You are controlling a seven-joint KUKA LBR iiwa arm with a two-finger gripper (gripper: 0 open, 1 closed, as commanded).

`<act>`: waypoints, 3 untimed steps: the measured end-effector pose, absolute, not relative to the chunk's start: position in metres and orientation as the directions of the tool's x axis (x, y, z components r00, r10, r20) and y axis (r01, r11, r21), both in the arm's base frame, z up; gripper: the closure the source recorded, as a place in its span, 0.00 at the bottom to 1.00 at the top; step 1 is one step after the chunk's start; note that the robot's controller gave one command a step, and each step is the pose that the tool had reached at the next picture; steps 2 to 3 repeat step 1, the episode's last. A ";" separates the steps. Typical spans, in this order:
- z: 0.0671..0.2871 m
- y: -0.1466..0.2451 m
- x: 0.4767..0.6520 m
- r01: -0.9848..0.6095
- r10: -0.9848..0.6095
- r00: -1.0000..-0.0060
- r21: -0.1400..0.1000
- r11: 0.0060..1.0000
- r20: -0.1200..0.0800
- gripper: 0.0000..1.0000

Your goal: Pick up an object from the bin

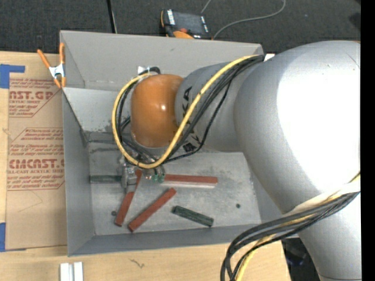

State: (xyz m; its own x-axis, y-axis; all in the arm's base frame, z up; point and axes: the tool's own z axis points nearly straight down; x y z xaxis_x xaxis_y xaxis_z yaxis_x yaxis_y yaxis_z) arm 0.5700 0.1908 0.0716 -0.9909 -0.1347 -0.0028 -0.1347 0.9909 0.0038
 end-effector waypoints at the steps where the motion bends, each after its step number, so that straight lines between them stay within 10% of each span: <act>1: 0.213 0.176 0.591 -0.139 -0.139 -0.990 0.001 0.990 -0.012 1.00; 3: 0.213 0.176 0.591 -0.139 -0.139 -0.990 0.001 0.990 -0.012 1.00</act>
Offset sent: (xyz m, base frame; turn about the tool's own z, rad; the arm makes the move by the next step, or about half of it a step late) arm 0.0188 -0.0157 0.1360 -0.0039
